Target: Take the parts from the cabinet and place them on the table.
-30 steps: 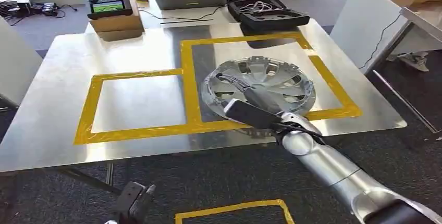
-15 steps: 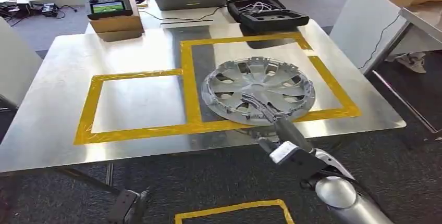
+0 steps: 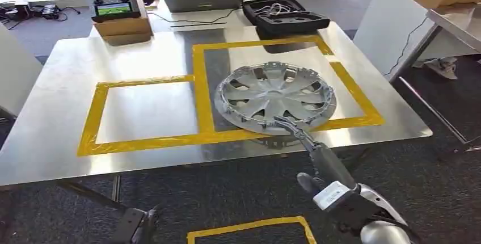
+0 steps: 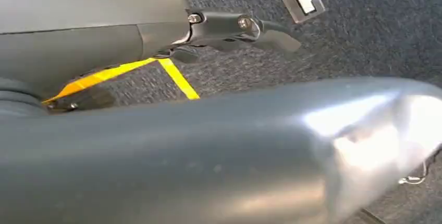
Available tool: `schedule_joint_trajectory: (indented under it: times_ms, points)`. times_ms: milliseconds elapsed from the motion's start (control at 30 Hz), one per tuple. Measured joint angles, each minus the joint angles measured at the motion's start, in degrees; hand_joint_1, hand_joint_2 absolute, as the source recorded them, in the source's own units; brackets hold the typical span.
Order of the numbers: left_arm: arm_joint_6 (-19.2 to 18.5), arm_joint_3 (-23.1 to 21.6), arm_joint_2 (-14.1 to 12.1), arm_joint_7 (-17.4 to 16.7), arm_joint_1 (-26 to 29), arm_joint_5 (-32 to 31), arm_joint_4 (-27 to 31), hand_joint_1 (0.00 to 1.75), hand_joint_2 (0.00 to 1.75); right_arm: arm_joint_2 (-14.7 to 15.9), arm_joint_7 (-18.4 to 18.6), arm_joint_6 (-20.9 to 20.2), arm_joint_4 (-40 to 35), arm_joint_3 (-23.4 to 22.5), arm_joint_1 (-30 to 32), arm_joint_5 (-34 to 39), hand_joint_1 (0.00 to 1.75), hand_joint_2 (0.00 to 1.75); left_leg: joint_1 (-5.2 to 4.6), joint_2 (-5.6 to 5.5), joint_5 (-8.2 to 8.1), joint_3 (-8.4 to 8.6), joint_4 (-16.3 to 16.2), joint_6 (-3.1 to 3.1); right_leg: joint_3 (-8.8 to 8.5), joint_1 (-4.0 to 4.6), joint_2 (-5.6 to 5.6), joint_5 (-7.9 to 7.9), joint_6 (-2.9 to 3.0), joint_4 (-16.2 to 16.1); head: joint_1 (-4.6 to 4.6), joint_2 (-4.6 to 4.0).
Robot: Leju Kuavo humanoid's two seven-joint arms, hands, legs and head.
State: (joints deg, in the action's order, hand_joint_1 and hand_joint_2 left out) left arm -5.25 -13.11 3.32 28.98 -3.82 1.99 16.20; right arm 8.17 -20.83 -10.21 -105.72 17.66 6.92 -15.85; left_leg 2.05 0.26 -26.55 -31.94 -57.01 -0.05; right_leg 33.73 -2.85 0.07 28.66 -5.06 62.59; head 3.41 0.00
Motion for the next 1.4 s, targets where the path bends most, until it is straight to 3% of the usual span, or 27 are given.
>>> schedule_joint_trajectory:
  times_ms: [33, 67, 133, 200, 267, 333, 367, 400, 433, 500, 533, 567, 600, 700, 733, 767, 833, 867, 900, 967, 1033, 1067, 1167, 1233, 1300, 1367, 1400]
  points:
    - [0.0, 0.0, -0.1, 0.0, 0.0, 0.0, 0.0, 0.00, 0.00, -0.2, 0.0, -0.1, -0.2, -0.1, 0.0, 0.0, 0.00, 0.00, -0.07, -0.02, -0.38, -0.43, -1.0, -0.86, -2.45, -0.53, -0.21, 0.45, -0.82, -4.6, -0.02, 0.00]
    - [0.1, 0.1, -0.2, -0.1, 0.1, 0.0, 0.0, 0.00, 0.00, -0.5, 0.1, -0.4, -0.3, -0.2, 0.1, -0.1, 0.00, 0.00, 0.04, -0.31, -0.51, -0.83, -1.2, -1.54, -1.83, 0.17, 0.73, -0.65, 0.41, -2.3, -0.31, 0.00]
    - [0.1, 0.1, -0.2, -0.2, 0.0, 0.0, 0.1, 0.00, 0.00, -0.8, 0.0, -0.4, -0.7, -0.4, 0.2, -0.2, 0.00, 0.00, -0.33, -0.44, -0.58, -1.07, -1.9, -2.32, -1.39, -0.11, 0.76, 0.68, 2.19, -2.3, -0.13, 0.00]
    - [0.1, 0.1, -0.2, -0.3, 0.0, -0.1, 0.1, 0.00, 0.00, -1.2, 0.0, -0.5, -0.8, -0.4, 0.3, -0.3, 0.00, 0.00, 0.08, -0.50, -0.16, -1.37, -1.9, -3.17, -0.58, 0.05, 0.67, 0.25, 3.31, -2.2, 0.13, 0.00]
    - [0.1, 0.1, -0.2, -0.3, 0.0, -0.3, 0.0, 0.00, 0.00, -1.5, 0.0, -0.8, -1.1, -0.4, 0.3, -0.4, 0.00, 0.00, 0.12, -0.36, -4.33, -2.85, -5.9, -3.07, -0.02, 0.23, 0.49, -0.38, 4.28, -2.3, 0.33, 0.00]
    - [0.1, 0.1, -0.2, -0.3, -0.1, -0.3, 0.1, 0.00, 0.00, -1.8, 0.0, -1.1, -1.2, -0.4, 0.3, -0.5, 0.00, 0.00, -0.22, -0.38, -9.68, -5.96, -14.5, -2.97, 0.87, 0.67, 0.36, -1.00, 4.72, -2.3, 0.37, 0.00]
    - [0.1, 0.1, -0.1, -0.3, 0.0, -0.3, 0.1, 0.00, 0.00, -1.9, 0.0, -1.2, -1.2, -0.4, 0.3, -0.6, 0.00, 0.00, -0.31, -0.38, -11.19, -7.00, -17.9, -2.82, 1.31, 0.97, 0.29, -1.32, 4.88, -2.2, 0.37, 0.02]
    - [0.1, 0.1, -0.2, -0.3, 0.0, -0.3, 0.1, 0.00, 0.00, -2.0, 0.0, -1.2, -1.2, -0.4, 0.3, -0.7, 0.00, 0.00, -0.45, -0.38, -11.31, -7.01, -19.2, -2.57, 1.77, 1.27, 0.29, -1.66, 4.97, -2.2, 0.37, 0.02]
    - [0.1, 0.1, -0.1, -0.4, 0.0, -0.3, 0.1, 0.00, 0.00, -2.0, 0.0, -1.2, -1.2, -0.4, 0.3, -0.7, 0.00, 0.00, -0.65, -0.38, -10.25, -5.73, -17.8, -2.13, 2.20, 1.53, 0.29, -2.03, 5.00, -2.2, 0.37, 0.00]
    - [0.1, 0.1, -0.1, -0.4, -0.1, -0.3, 0.1, 0.00, 0.00, -2.1, 0.0, -1.2, -1.2, -0.4, 0.3, -0.7, 0.00, 0.00, -1.31, -0.39, -6.39, 0.13, -8.8, -0.81, 2.88, 1.93, 0.34, -2.73, 4.94, -2.2, 0.35, 0.02]
    - [0.1, 0.1, -0.2, -0.4, -0.2, -0.3, 0.2, 0.00, 0.00, -2.1, 0.0, -1.2, -1.3, -0.4, 0.3, -0.7, 0.00, 0.00, -1.76, -0.42, -5.46, 3.46, -3.7, 0.01, 2.98, 1.92, 0.34, -3.03, 4.83, -2.2, 0.35, 0.00]
    - [0.1, 0.1, -0.5, -0.4, -0.3, -0.3, 0.2, 0.00, 0.00, -2.2, 0.0, -1.2, -1.4, -0.4, 0.3, -0.7, 0.00, 0.00, -2.17, -0.23, -6.19, 4.51, -2.0, 0.13, 3.05, 2.12, 0.31, -3.36, 4.39, -2.3, 0.31, 0.00]
    - [0.1, 0.1, -0.3, -0.3, -0.3, -0.3, 0.2, 0.00, 0.00, -2.2, 0.0, -1.2, -1.4, -0.4, 0.3, -0.7, 0.00, 0.00, -2.42, -0.23, -4.98, 4.14, -2.2, -0.14, 2.92, 1.82, 0.23, -3.65, 4.01, -2.5, 0.39, 0.00]
    - [0.1, 0.2, -0.3, -0.4, -0.2, -0.3, 0.2, 0.00, 0.00, -2.3, 0.0, -1.3, -1.6, -0.4, 0.3, -0.7, 0.00, 0.00, -2.60, -0.25, -4.27, 3.41, -1.2, 1.00, 2.89, 1.86, 0.11, -4.90, 2.68, -3.2, 0.35, 0.00]
    - [0.1, 0.2, -0.2, -0.4, -0.3, -0.3, 0.2, 0.00, 0.00, -2.3, 0.0, -1.2, -1.7, -0.5, 0.4, -0.7, 0.00, 0.00, -2.21, 0.25, -3.44, 3.18, -0.7, 1.41, 3.19, 1.52, 0.22, -4.20, 2.62, -2.7, 0.39, 0.00]
    - [0.1, 0.2, -0.2, -0.3, -0.3, -0.4, 0.3, 0.00, 0.00, -2.3, 0.0, -1.3, -1.7, -0.5, 0.4, -0.7, 0.00, 0.00, -2.17, 0.11, -2.91, 2.64, -0.6, 1.91, 3.91, 1.74, 0.17, -1.56, 2.51, -1.0, 0.17, 0.00]
    - [0.0, 0.3, -0.2, -0.3, -0.2, -0.5, 0.4, 0.00, 0.00, -2.3, 0.1, -1.4, -1.7, -0.6, 0.5, -0.8, 0.00, 0.00, -2.21, 0.26, -1.97, 1.30, -0.6, 2.20, 6.35, 1.69, 0.17, 4.79, 2.19, 6.7, 0.18, 0.00]
    - [0.0, 0.3, -0.2, -0.3, -0.1, -0.5, 0.4, 0.00, 0.00, -2.3, 0.1, -1.5, -1.7, -0.6, 0.7, -0.9, 0.00, 0.00, -2.28, 0.36, -1.49, 0.59, -0.7, 2.27, 7.35, 1.73, 0.17, 6.74, 2.05, 10.7, 0.15, 0.00]
    - [0.0, 0.4, -0.2, -0.3, -0.1, -0.5, 0.4, 0.00, 0.00, -2.3, 0.1, -1.5, -1.7, -0.6, 0.9, -0.9, 0.00, 0.00, -2.33, 0.41, -1.02, -0.12, -0.8, 2.26, 7.54, 1.75, 0.17, 6.94, 2.02, 13.0, 0.15, 0.00]
    - [0.0, 0.5, -0.2, -0.4, -0.1, -0.6, 0.4, 0.00, 0.00, -2.3, 0.0, -1.6, -1.7, -0.6, 1.2, -0.8, 0.00, 0.00, -2.35, 0.46, -0.26, -1.14, -1.0, 2.12, 4.27, 1.75, 0.16, 3.85, 2.07, 10.1, 0.15, 0.00]
    - [0.0, 0.5, -0.2, -0.4, -0.2, -1.0, 0.4, 0.00, 0.00, -2.3, 0.0, -1.6, -1.7, -0.5, 1.2, -0.6, 0.00, 0.00, -2.35, 0.46, 0.21, -2.05, -1.6, 1.80, -2.41, 1.77, 0.14, 0.64, 2.40, 0.6, 0.18, 0.02]
    - [0.0, 0.5, -0.2, -0.4, -0.2, -1.0, 0.5, 0.00, 0.00, -2.3, 0.0, -1.6, -1.7, -0.5, 1.2, -0.6, 0.00, 0.00, -2.37, 0.47, 0.39, -2.39, -1.8, 1.52, -4.60, 1.90, 0.11, 2.48, 2.82, -3.3, 0.18, 0.02]
    - [0.0, 0.6, -0.2, -0.4, -0.3, -1.3, 0.6, 0.00, 0.00, -2.3, -0.1, -1.7, -1.7, -0.5, 1.7, -0.3, 0.00, 0.00, -2.44, 0.44, 1.32, -2.73, -1.9, 0.37, -4.52, 2.37, 0.16, 2.10, 3.84, -4.2, 0.20, 0.00]
    - [0.0, 0.6, -0.3, -0.5, -0.3, -1.3, 0.6, 0.00, 0.00, -2.4, -0.1, -2.4, -1.7, -0.4, 1.7, 0.1, 0.00, 0.00, -2.42, 0.25, 1.47, -3.07, -1.9, -0.40, -4.09, 1.99, 0.03, 1.10, 4.97, -4.7, 0.17, 0.00]
    - [0.1, 0.6, -0.3, -0.5, -0.2, -1.0, 0.6, 0.00, 0.00, -2.6, 0.1, -2.8, -1.7, -0.1, 1.7, 0.3, 0.00, 0.00, -2.17, -0.01, -3.15, -4.70, -6.1, -1.10, -3.10, 1.92, -0.03, 0.23, 5.61, -4.7, 0.22, 0.02]
    - [0.2, 0.7, -0.5, -0.5, -0.1, -0.9, 0.6, 0.00, 0.00, -2.9, 0.2, -3.2, -1.5, 0.2, 1.8, 0.5, 0.00, 0.00, -1.87, -0.02, -8.69, -7.30, -14.7, -1.64, -1.90, 1.96, -0.04, -0.69, 5.63, -4.7, 0.22, 0.00]
    - [0.2, 0.8, -0.6, -0.4, 0.0, -0.8, 0.6, 0.00, 0.00, -2.9, 0.2, -3.5, -1.4, 0.4, 1.9, 0.8, 0.00, 0.00, -1.79, -0.02, -9.61, -7.92, -17.6, -1.79, -1.33, 1.96, -0.04, -1.10, 5.55, -4.6, 0.22, 0.02]
